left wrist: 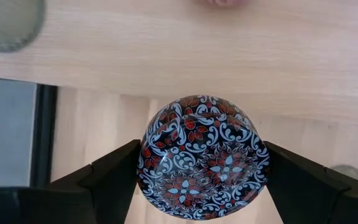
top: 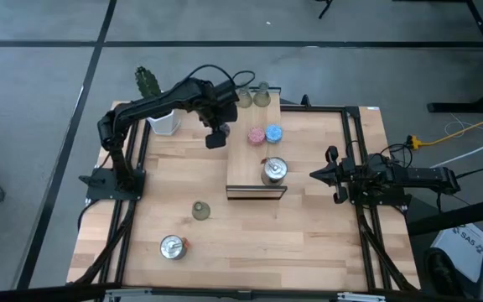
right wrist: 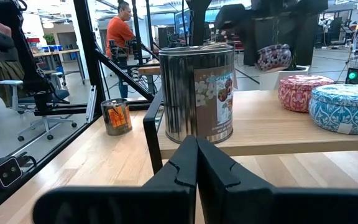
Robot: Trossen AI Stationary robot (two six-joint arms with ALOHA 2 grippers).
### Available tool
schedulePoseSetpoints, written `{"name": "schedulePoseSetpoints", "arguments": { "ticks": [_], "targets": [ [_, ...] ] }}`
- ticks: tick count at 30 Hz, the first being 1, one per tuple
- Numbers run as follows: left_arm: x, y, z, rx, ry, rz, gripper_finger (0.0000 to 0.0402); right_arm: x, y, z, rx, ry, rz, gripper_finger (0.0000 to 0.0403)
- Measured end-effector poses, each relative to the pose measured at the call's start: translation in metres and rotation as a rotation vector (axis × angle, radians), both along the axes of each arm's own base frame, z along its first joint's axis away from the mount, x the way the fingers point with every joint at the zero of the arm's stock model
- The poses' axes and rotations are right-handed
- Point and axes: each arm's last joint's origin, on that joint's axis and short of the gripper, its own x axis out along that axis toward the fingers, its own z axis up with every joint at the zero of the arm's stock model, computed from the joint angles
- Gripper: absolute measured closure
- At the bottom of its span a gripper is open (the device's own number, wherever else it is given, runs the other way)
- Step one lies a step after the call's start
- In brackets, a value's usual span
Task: Pick & Place candle stick holders
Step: Put the black scented candle on the shelf
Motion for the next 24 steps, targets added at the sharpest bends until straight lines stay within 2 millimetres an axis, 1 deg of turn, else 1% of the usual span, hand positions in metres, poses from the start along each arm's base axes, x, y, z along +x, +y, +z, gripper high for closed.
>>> {"name": "schedulePoseSetpoints", "arguments": {
  "ticks": [5,10,13,17,20,24],
  "targets": [
    [0.005,0.002,0.002,0.019,-0.048,-0.001,0.0094,0.0,0.0,0.0,0.0,0.0,0.0,0.0398],
    [0.018,0.007,-0.007,-0.03,-0.048,-0.016,0.0094,0.0,0.0,0.0,0.0,0.0,0.0,0.0398],
    [0.026,0.01,-0.002,-0.013,-0.073,-0.032,0.0094,0.0,0.0,0.0,0.0,0.0,0.0,0.0398],
    [0.037,0.015,-0.004,-0.009,-0.071,-0.046,0.0094,0.0,0.0,0.0,0.0,0.0,0.0,0.0398],
    [0.04,0.016,-0.003,-0.008,-0.077,-0.058,0.0094,0.0,0.0,0.0,0.0,0.0,0.0,0.0398],
    [0.043,0.018,-0.014,-0.03,-0.036,-0.057,0.0094,0.0,0.0,0.0,0.0,0.0,0.0,0.0398]
  ]
}}
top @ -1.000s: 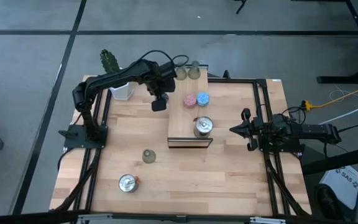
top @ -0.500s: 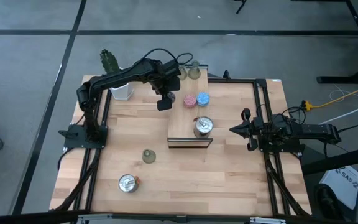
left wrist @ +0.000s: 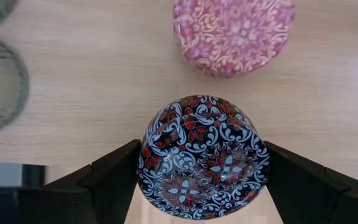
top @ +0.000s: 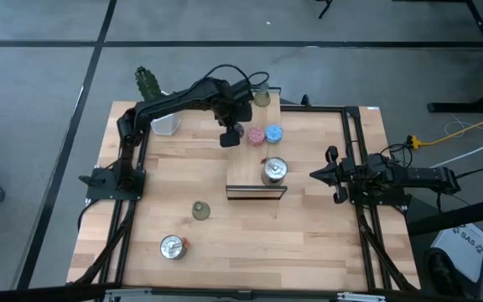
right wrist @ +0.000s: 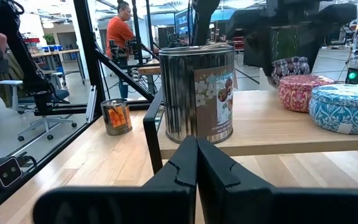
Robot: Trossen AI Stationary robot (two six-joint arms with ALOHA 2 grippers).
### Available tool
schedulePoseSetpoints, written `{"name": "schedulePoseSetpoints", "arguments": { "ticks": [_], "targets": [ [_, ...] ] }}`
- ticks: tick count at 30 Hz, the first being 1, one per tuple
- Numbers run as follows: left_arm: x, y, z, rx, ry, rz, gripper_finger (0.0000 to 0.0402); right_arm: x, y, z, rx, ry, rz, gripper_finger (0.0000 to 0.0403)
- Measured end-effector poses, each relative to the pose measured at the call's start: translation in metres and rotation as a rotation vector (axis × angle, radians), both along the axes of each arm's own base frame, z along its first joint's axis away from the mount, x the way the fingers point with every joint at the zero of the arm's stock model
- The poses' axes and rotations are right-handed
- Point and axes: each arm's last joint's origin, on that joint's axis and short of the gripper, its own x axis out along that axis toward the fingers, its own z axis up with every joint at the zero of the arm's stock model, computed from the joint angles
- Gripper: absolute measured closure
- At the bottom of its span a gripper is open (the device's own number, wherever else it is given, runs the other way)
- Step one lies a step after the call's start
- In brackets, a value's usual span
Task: Pick & Place candle stick holders
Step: Put the black scented candle on the shelf
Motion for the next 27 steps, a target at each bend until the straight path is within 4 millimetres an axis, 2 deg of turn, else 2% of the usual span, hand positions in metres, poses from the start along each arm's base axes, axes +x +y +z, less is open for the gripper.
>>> {"name": "schedulePoseSetpoints", "arguments": {
  "ticks": [5,27],
  "targets": [
    [0.0022,-0.001,-0.0028,-0.06,-0.018,-0.014,0.0094,0.0,0.0,0.0,0.0,0.0,0.0,0.0398],
    [0.0055,0.0,-0.0027,-0.088,-0.063,-0.035,0.0094,0.0,0.0,0.0,0.0,0.0,0.0,0.0398]
  ]
}}
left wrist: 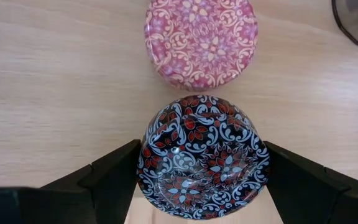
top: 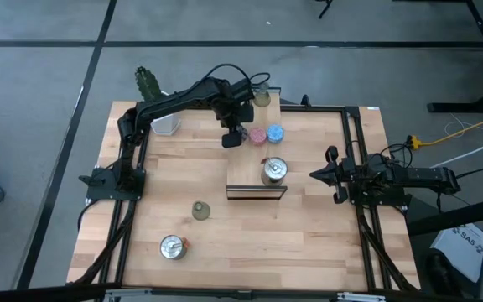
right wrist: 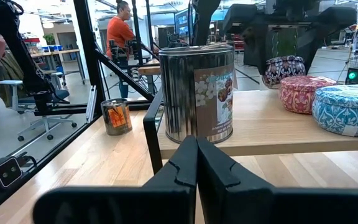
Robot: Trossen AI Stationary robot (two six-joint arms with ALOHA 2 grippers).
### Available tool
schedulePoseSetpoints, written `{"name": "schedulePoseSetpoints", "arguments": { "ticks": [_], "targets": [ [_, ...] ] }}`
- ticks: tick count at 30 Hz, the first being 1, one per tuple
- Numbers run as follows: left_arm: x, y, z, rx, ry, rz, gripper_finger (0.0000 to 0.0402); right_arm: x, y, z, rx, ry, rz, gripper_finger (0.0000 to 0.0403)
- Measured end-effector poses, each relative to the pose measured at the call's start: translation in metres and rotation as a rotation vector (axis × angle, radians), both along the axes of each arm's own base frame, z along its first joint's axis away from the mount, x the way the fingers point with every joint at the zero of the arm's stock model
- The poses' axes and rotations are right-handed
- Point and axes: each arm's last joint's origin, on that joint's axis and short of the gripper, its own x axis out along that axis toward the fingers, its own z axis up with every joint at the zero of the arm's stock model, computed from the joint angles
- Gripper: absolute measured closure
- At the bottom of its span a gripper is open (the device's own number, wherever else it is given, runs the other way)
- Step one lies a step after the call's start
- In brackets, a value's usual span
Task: Pick & Place candle stick holders
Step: Put the black scented candle on the shelf
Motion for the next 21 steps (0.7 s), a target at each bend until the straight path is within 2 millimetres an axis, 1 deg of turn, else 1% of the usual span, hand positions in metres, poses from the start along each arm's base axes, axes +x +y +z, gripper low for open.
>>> {"name": "schedulePoseSetpoints", "arguments": {
  "ticks": [4,8,17,21],
  "targets": [
    [-0.001,0.0,-0.001,-0.005,0.01,0.001,0.0094,0.0,0.0,0.0,0.0,0.0,0.0,0.0397],
    [0.002,0.001,-0.009,-0.018,0.028,0.009,0.0094,0.0,0.0,0.0,0.0,0.0,0.0,0.0398],
    [0.004,0.002,-0.011,-0.016,0.029,0.008,0.0093,0.0,0.0,0.0,0.0,0.0,0.0,0.0398],
    [0.004,0.002,-0.011,-0.016,0.029,0.008,0.0087,0.0,0.0,0.0,0.0,0.0,0.0,0.0398]
  ]
}}
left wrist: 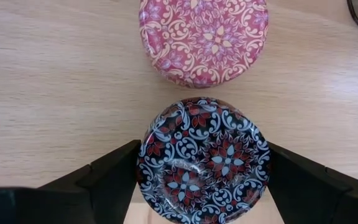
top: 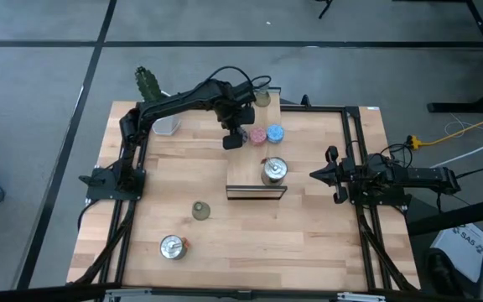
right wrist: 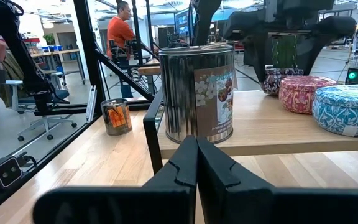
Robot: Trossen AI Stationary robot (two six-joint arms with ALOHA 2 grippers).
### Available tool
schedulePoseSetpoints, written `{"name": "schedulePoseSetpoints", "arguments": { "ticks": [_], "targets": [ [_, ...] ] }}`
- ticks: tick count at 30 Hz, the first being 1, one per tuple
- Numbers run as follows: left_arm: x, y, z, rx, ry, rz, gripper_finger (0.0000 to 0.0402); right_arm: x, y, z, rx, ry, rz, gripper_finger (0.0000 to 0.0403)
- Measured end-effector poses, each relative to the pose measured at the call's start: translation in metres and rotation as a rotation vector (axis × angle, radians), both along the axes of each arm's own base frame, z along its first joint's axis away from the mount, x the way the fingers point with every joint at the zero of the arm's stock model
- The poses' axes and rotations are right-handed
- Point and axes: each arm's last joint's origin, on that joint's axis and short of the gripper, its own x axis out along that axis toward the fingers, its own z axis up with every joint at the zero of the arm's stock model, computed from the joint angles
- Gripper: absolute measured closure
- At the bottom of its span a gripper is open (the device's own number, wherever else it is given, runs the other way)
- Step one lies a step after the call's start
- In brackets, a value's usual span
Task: Pick & Place candle stick holders
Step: Put the black scented candle on the shelf
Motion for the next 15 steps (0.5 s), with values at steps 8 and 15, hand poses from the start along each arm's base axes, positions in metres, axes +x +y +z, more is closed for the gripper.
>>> {"name": "schedulePoseSetpoints", "arguments": {
  "ticks": [8,15],
  "targets": [
    [0.0013,0.0008,-0.0004,0.009,-0.006,0.007,0.0064,0.0,0.0,0.0,0.0,0.0,0.0,0.0398],
    [0.0012,0.0009,0.0003,0.011,-0.007,0.009,0.0052,0.0,0.0,0.0,0.0,0.0,0.0,0.0398]
  ]
}}
